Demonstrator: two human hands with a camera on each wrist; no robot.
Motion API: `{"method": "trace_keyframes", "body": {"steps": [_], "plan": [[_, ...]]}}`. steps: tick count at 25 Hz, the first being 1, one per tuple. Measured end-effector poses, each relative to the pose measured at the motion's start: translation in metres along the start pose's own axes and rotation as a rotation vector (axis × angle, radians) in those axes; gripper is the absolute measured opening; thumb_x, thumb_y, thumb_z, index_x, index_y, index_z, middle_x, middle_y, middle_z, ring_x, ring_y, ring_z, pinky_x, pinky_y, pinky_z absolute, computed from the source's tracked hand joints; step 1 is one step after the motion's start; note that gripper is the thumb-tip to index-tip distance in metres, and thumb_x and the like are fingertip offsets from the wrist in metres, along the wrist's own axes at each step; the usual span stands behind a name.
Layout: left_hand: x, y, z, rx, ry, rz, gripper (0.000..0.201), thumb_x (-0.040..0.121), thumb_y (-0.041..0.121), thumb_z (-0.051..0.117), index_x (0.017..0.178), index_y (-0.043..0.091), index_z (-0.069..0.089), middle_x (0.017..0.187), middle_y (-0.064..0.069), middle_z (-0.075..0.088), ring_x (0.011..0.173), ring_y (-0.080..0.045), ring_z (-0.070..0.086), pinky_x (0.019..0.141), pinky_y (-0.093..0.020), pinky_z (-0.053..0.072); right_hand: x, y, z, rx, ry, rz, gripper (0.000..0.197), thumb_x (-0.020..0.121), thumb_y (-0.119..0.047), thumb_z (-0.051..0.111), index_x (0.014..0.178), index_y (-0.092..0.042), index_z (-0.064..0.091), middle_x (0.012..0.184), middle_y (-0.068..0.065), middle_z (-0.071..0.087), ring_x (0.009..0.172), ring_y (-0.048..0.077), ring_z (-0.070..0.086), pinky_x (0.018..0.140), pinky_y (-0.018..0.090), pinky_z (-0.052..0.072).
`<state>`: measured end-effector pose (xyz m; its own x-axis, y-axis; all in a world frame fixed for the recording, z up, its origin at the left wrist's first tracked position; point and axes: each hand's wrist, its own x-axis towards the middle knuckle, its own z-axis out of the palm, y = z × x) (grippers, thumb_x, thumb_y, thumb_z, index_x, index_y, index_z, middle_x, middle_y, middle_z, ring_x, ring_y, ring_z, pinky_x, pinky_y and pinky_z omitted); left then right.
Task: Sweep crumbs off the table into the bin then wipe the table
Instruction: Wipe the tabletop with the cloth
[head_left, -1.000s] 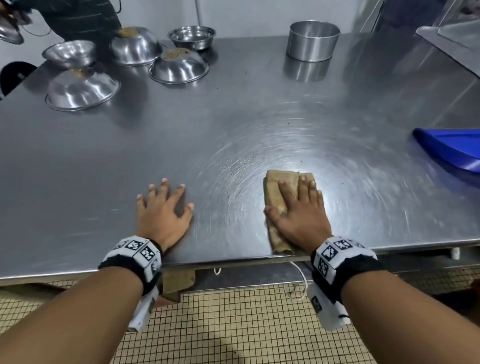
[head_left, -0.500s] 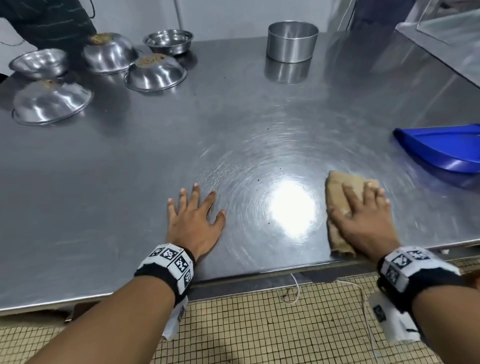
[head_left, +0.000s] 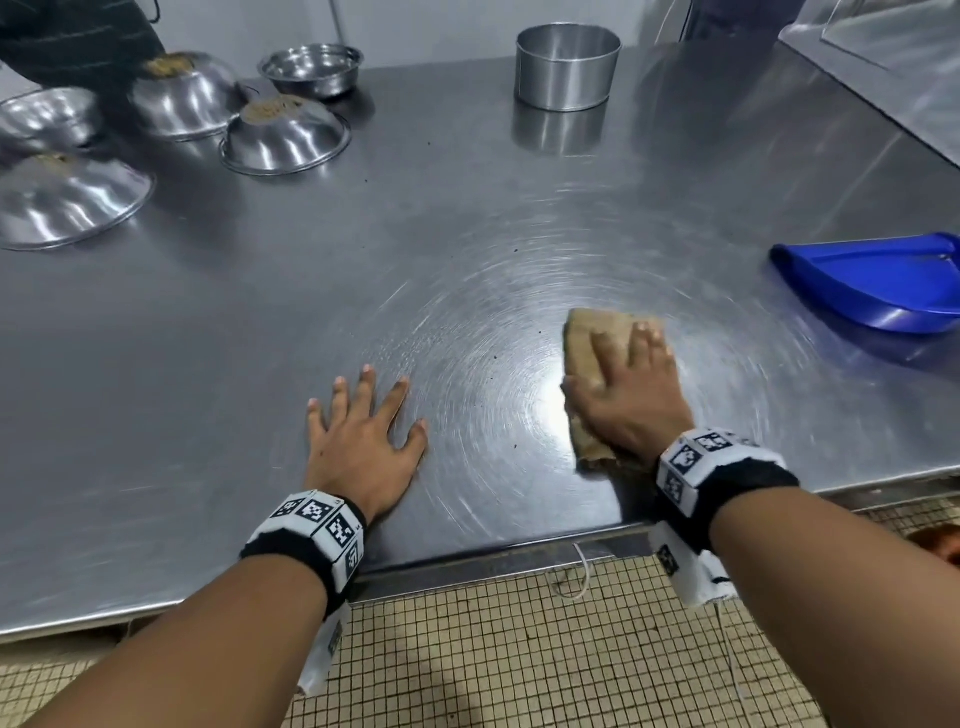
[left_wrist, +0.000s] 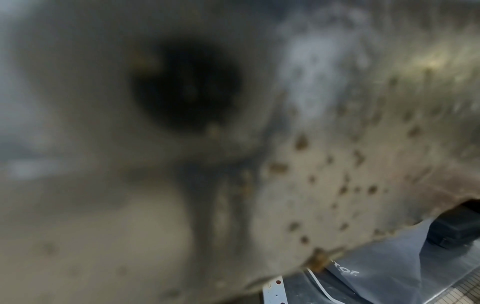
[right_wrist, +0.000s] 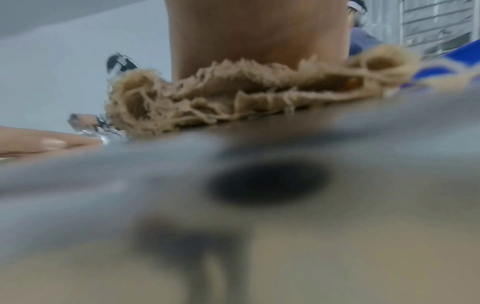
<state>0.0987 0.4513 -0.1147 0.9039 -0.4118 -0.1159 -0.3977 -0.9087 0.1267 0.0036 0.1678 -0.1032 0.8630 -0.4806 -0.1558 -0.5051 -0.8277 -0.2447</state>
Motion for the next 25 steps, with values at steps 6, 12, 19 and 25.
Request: {"method": "trace_keyframes", "body": {"steps": [6,12,19,25], "plan": [[-0.002,0.000,-0.002,-0.006,0.005,0.017,0.066,0.093,0.066,0.019,0.153,0.042,0.009,0.163,0.004,-0.005,0.150,-0.025,-0.007,0.119,-0.050,-0.007,-0.055,-0.017,0.021,-0.047,-0.029,-0.212,0.078,0.089,-0.072,0.024,0.153,-0.035,-0.001,0.159,0.013,-0.016,0.146,0.023,-0.020,0.117,0.037,-0.011],[-0.001,-0.008,-0.008,0.005,-0.044,0.067,0.066,0.093,0.066,0.017,0.153,0.041,0.007,0.163,0.004,-0.006,0.150,-0.025,-0.008,0.119,-0.049,-0.009,-0.066,0.020,0.011,-0.021,0.015,-0.080,0.089,0.074,-0.079,0.014,0.153,-0.037,0.007,0.161,0.011,-0.006,0.148,0.022,-0.009,0.118,0.037,-0.003],[0.033,-0.075,-0.026,0.051,-0.092,0.034,0.069,0.093,0.067,0.020,0.154,0.038,0.008,0.164,0.001,-0.005,0.150,-0.026,-0.003,0.120,-0.049,-0.002,-0.013,0.006,0.002,-0.015,0.012,0.212,0.079,0.086,-0.071,0.027,0.153,-0.033,0.008,0.160,0.017,-0.005,0.148,0.031,-0.007,0.120,0.046,0.000],[0.069,-0.101,-0.035,0.054,-0.139,0.091,0.071,0.091,0.071,0.020,0.153,0.041,0.005,0.163,0.002,-0.008,0.150,-0.027,-0.004,0.120,-0.050,-0.001,0.024,-0.071,0.009,0.023,-0.035,0.169,0.076,0.091,-0.065,0.030,0.154,-0.030,0.005,0.159,0.020,-0.010,0.146,0.034,-0.015,0.117,0.048,-0.008]]}}
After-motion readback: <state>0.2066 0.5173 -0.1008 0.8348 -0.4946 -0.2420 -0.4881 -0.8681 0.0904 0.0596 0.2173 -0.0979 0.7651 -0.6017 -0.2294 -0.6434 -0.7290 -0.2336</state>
